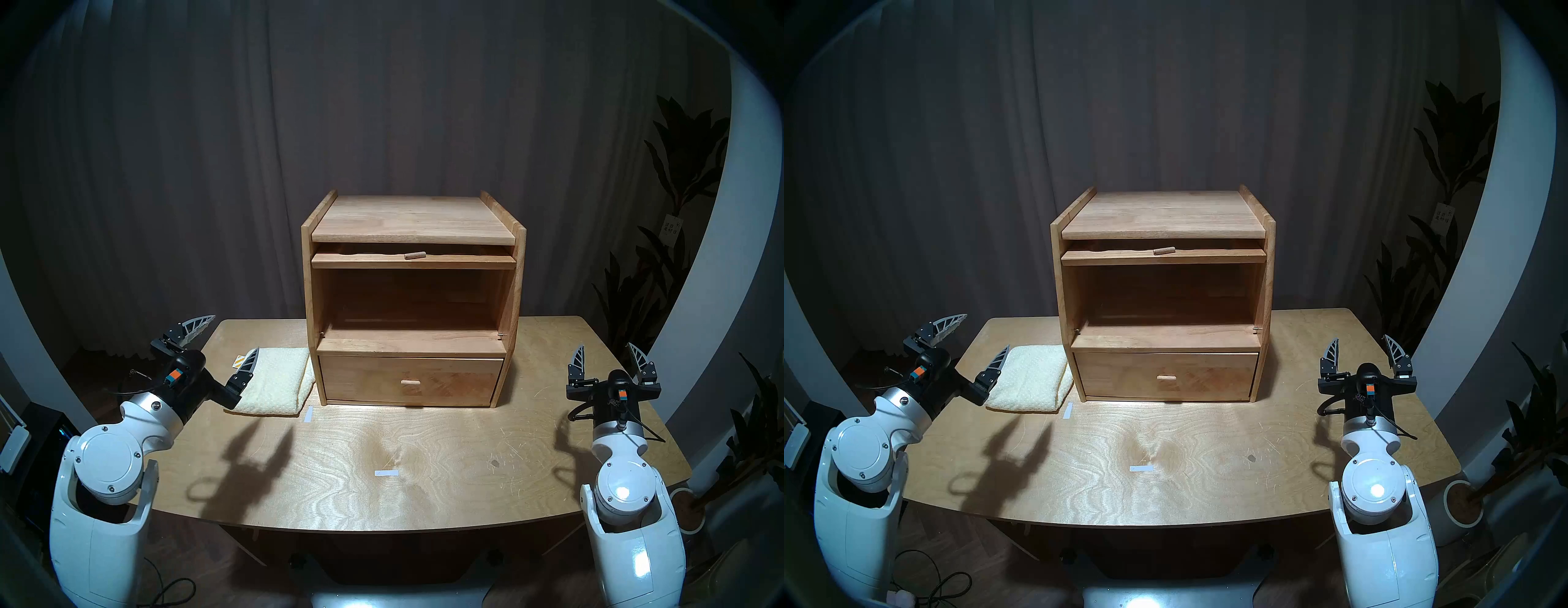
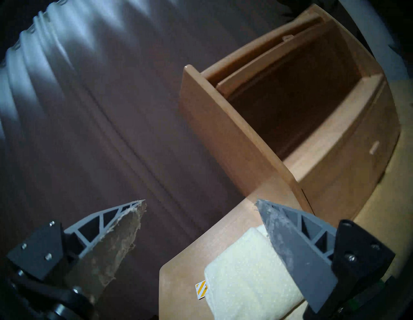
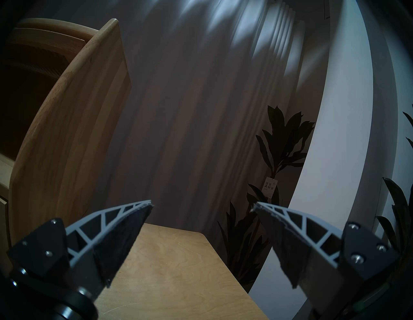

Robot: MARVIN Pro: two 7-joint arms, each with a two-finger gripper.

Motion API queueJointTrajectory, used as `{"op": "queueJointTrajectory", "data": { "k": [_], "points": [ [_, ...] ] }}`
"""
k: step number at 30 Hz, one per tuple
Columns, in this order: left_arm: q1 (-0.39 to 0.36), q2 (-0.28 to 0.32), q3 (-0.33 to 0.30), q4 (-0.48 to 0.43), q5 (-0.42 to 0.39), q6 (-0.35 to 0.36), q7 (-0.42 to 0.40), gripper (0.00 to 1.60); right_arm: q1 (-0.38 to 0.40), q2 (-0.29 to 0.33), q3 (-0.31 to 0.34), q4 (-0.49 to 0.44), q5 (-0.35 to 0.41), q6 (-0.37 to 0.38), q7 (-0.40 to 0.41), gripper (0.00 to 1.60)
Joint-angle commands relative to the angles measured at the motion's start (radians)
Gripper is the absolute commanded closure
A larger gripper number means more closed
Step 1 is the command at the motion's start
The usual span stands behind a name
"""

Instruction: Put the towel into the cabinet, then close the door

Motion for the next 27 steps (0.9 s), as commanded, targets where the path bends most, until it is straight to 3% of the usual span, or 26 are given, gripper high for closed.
{"op": "queueJointTrajectory", "data": {
  "k": [1, 7, 11, 12, 17, 25, 27],
  "points": [
    [-0.055, 0.113, -0.088, 0.015, 0.093, -0.006, -0.119, 0.0, 0.006, 0.001, -0.003, -0.015, 0.0, -0.005, 0.0, 0.0],
    [-0.054, 0.181, -0.073, 0.051, 0.215, -0.029, -0.244, 0.0, 0.007, 0.002, -0.004, -0.013, 0.0, -0.005, -0.002, 0.0],
    [-0.07, 0.241, -0.039, 0.107, 0.305, -0.042, -0.345, 0.0, 0.008, 0.003, -0.004, -0.013, 0.0, -0.006, -0.002, 0.0],
    [-0.077, 0.226, -0.03, 0.119, 0.33, -0.038, -0.338, 0.0, 0.008, 0.003, -0.004, -0.013, 0.0, -0.006, -0.003, 0.0],
    [-0.136, 0.289, 0.042, 0.186, 0.462, -0.053, -0.422, 0.0, 0.008, 0.004, -0.005, -0.013, 0.0, -0.006, -0.004, 0.0],
    [-0.229, 0.379, 0.223, 0.22, 0.674, -0.043, -0.415, 0.0, 0.006, 0.005, -0.007, -0.017, 0.001, -0.006, -0.006, 0.0],
    [-0.253, 0.323, 0.255, 0.188, 0.708, 0.008, -0.359, 0.0, 0.005, 0.005, -0.008, -0.019, 0.002, -0.006, -0.007, 0.0]
  ]
}}
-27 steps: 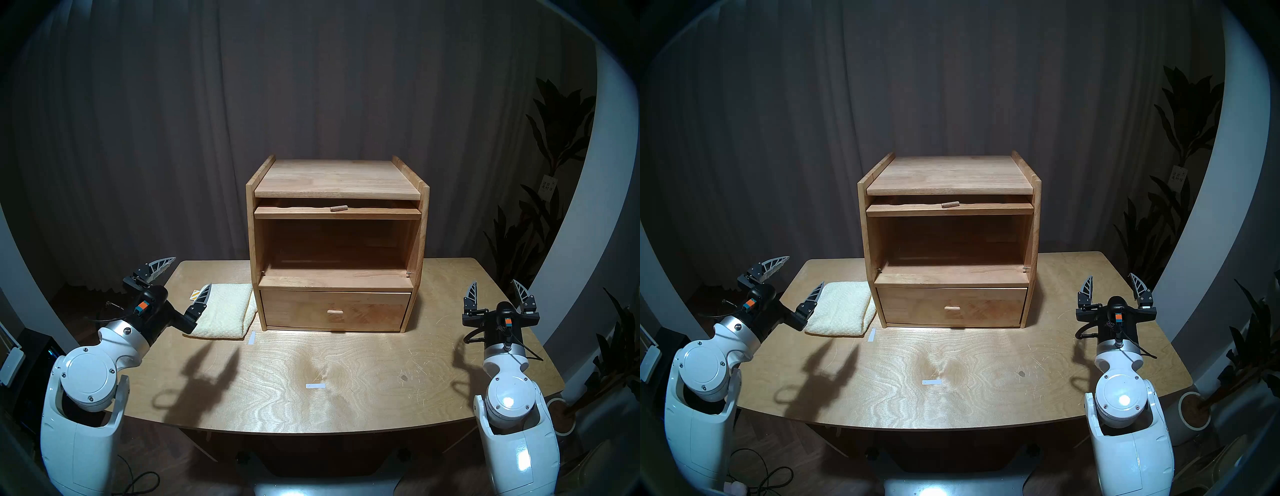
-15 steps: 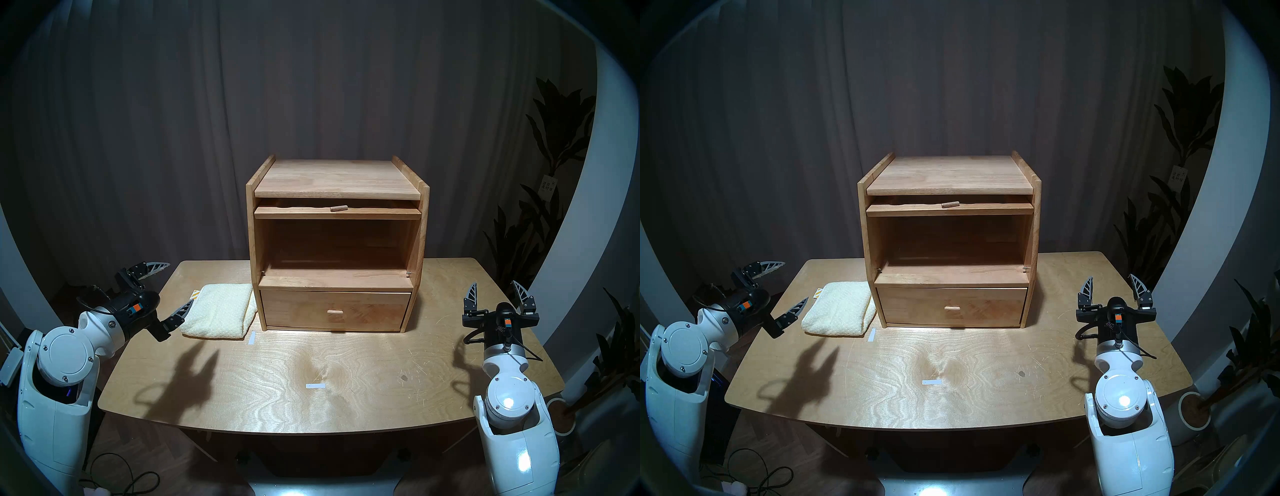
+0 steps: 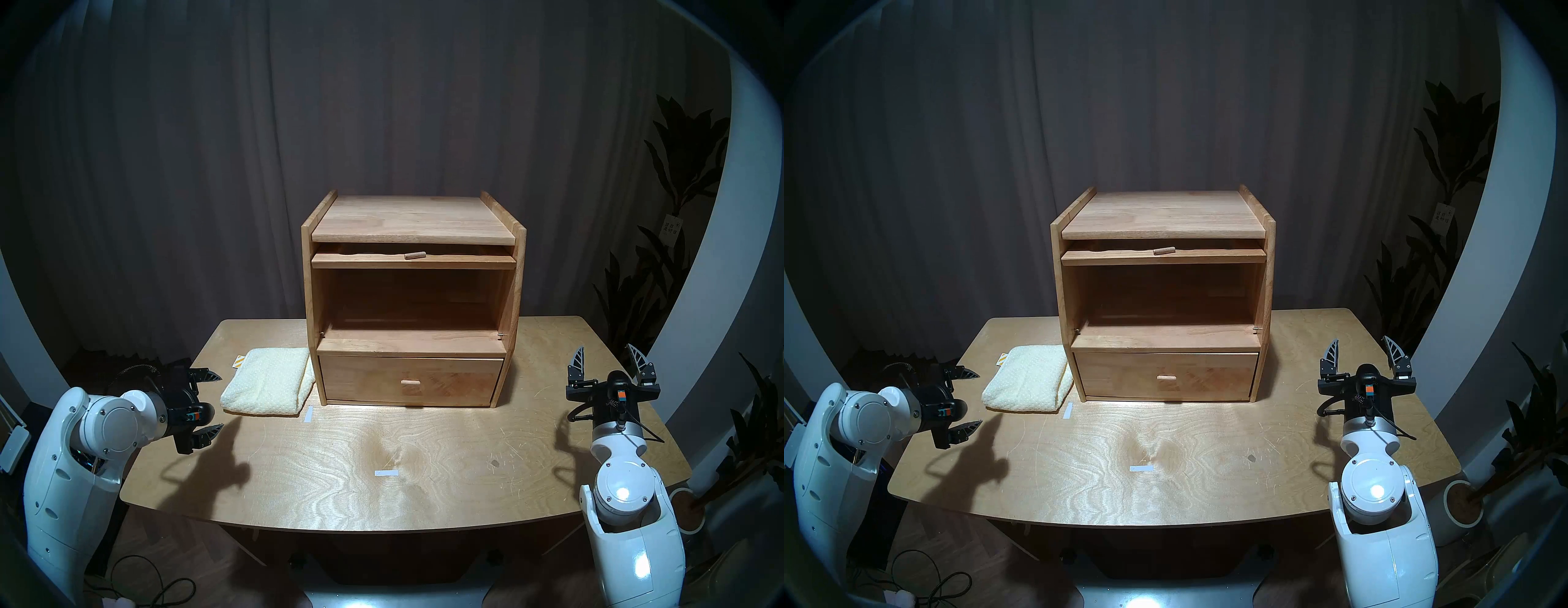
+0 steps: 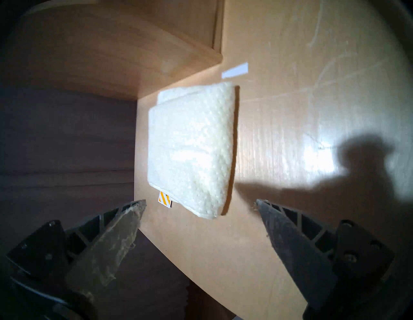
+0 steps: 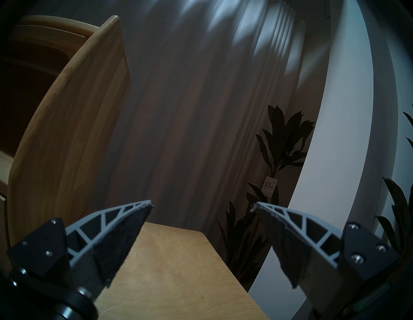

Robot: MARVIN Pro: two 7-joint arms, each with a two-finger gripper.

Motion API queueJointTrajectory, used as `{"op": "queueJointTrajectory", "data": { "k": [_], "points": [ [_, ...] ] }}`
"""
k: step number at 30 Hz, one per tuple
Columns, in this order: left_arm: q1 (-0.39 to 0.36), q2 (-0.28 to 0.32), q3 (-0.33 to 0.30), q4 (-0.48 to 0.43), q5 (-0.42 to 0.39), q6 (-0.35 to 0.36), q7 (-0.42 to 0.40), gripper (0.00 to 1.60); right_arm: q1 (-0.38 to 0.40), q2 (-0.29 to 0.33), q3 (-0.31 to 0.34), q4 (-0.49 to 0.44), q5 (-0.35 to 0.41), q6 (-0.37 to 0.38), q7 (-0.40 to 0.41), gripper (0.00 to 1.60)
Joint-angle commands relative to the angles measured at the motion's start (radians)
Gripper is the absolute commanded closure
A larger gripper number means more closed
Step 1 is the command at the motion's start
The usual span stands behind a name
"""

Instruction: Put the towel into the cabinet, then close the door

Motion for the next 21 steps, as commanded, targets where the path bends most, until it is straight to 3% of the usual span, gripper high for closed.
{"op": "queueJointTrajectory", "data": {
  "k": [1, 3, 6, 12, 18, 21],
  "points": [
    [-0.127, 0.006, 0.129, -0.044, 0.126, 0.073, 0.076, 0.0, 0.003, 0.0, -0.003, -0.026, 0.002, -0.006, 0.0, 0.0],
    [-0.14, -0.04, 0.156, -0.055, 0.157, 0.121, 0.098, 0.0, 0.002, 0.0, -0.003, -0.028, 0.002, -0.005, 0.0, 0.0],
    [-0.099, -0.102, 0.172, -0.08, 0.175, 0.179, 0.075, 0.0, 0.0, 0.0, -0.003, -0.031, 0.004, -0.005, 0.0, 0.0],
    [-0.005, -0.157, 0.155, -0.12, 0.254, 0.289, 0.041, 0.0, -0.002, 0.001, -0.003, -0.034, 0.005, -0.003, 0.0, 0.0],
    [0.013, -0.165, 0.161, -0.114, 0.308, 0.395, 0.048, 0.0, -0.004, 0.002, -0.003, -0.036, 0.008, -0.001, 0.001, 0.0],
    [-0.002, -0.172, 0.168, -0.092, 0.315, 0.402, 0.06, 0.0, -0.005, 0.003, -0.004, -0.037, 0.009, 0.0, 0.0, 0.0]
  ]
}}
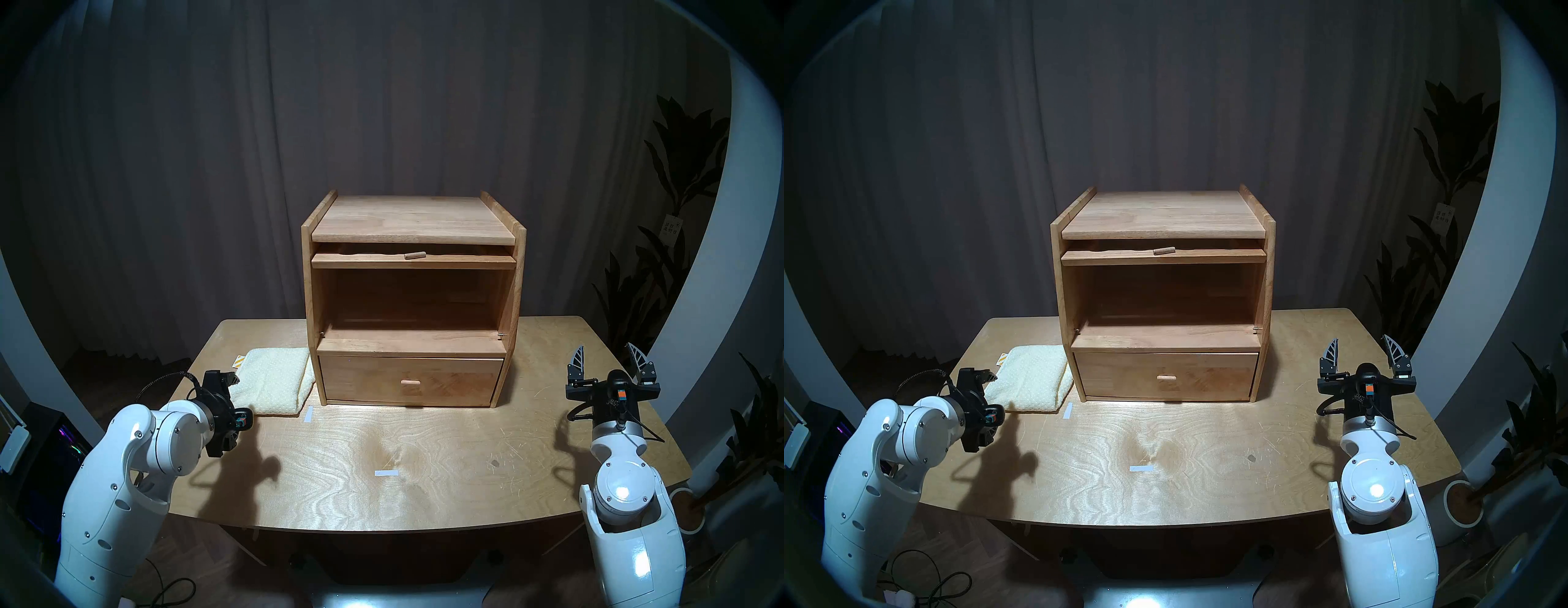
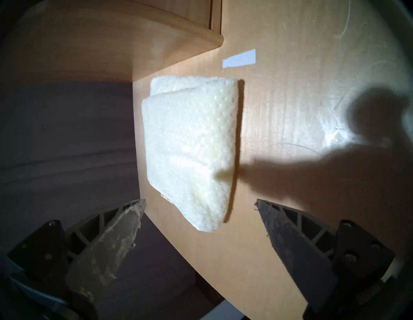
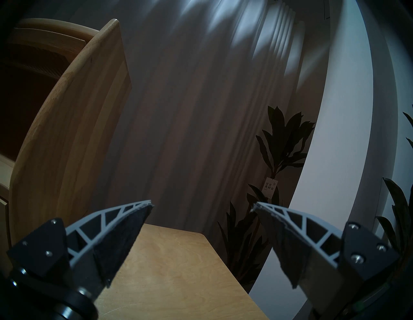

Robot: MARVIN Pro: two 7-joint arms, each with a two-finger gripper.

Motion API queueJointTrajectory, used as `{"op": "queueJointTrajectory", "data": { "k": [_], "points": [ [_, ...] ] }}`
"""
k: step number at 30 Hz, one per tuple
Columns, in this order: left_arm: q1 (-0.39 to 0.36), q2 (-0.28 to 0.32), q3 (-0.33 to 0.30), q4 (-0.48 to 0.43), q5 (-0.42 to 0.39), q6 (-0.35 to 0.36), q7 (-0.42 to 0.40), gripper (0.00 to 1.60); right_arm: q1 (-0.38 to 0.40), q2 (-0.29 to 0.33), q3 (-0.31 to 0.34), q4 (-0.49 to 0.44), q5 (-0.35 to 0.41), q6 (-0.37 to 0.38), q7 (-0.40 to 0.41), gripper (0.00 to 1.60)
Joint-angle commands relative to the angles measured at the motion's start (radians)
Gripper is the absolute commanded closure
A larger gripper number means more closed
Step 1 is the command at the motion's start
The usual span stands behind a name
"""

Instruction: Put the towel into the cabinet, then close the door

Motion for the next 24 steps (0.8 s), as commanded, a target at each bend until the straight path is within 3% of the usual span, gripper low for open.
{"op": "queueJointTrajectory", "data": {
  "k": [1, 5, 12, 24],
  "points": [
    [-0.008, -0.036, 0.0, 0.017, 0.033, 0.055, 0.044, 0.0, -0.003, 0.0, -0.001, -0.028, 0.003, 0.0, 0.003, 0.0],
    [-0.037, -0.042, 0.008, 0.047, 0.032, 0.045, 0.074, 0.0, -0.003, 0.001, -0.001, -0.028, 0.004, -0.001, 0.002, 0.0],
    [-0.098, -0.035, 0.034, 0.131, -0.008, -0.047, 0.143, 0.0, -0.002, 0.003, -0.002, -0.027, 0.005, -0.001, 0.0, 0.0],
    [-0.18, -0.019, 0.064, 0.246, -0.033, -0.132, 0.17, 0.0, -0.003, 0.006, -0.004, -0.027, 0.007, -0.001, -0.002, 0.0]
  ]
}}
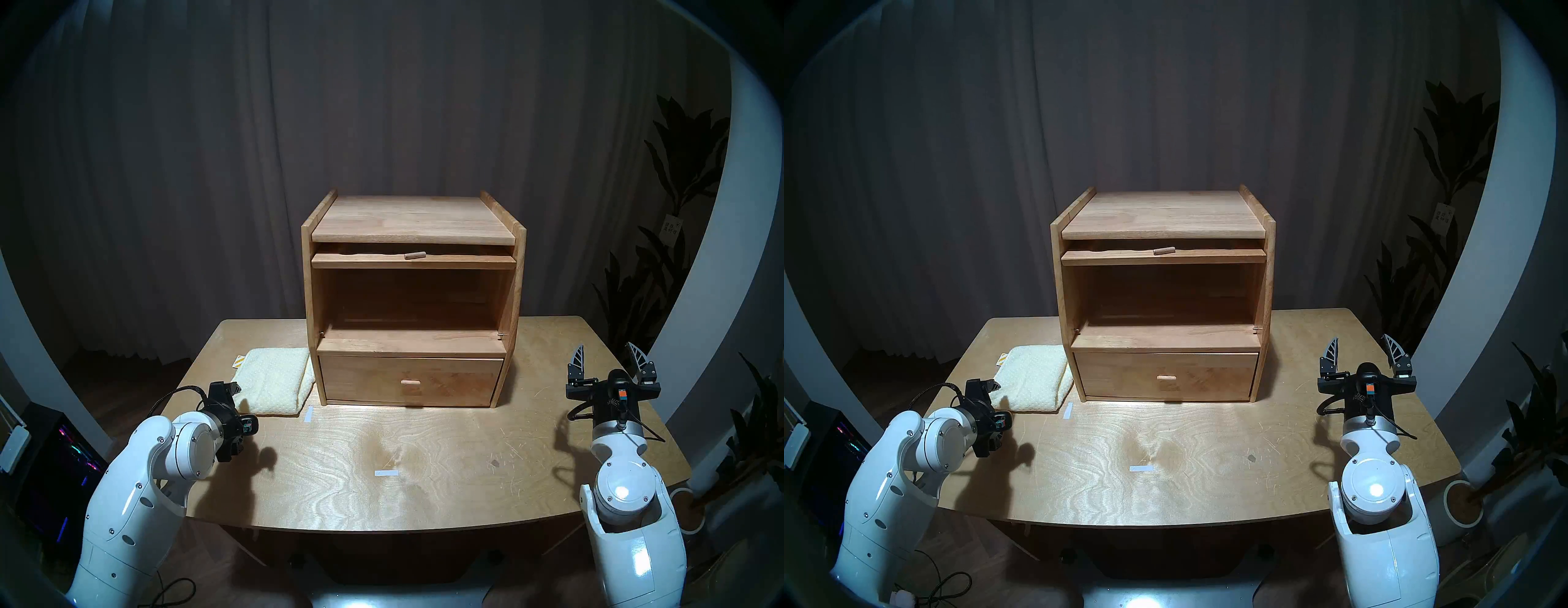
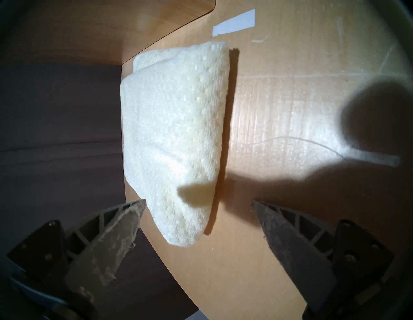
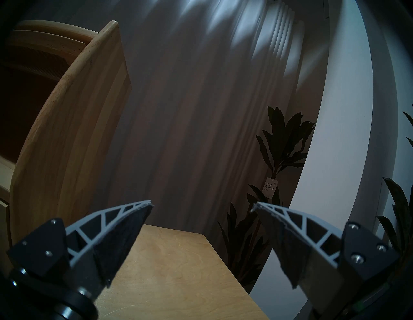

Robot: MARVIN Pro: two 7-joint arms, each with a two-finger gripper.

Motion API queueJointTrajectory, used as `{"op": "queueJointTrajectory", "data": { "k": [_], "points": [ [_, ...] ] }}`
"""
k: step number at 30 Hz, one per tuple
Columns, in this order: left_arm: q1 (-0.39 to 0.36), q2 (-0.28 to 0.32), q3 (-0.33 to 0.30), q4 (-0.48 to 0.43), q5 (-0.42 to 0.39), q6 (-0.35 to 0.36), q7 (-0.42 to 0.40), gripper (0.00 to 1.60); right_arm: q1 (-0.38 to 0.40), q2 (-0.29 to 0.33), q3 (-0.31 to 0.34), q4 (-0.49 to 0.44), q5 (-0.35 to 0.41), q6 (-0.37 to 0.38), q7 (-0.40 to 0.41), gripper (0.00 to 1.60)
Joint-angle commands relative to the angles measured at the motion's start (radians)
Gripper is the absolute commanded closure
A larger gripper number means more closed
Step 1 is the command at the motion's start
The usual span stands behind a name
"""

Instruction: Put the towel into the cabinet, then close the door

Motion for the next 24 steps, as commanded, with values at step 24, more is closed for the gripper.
{"op": "queueJointTrajectory", "data": {
  "k": [24],
  "points": [
    [-0.222, 0.065, 0.038, 0.202, -0.069, -0.189, 0.036, 0.06, -0.002, 0.006, -0.004, -0.025, 0.003, 0.0, -0.004, 0.0]
  ]
}}
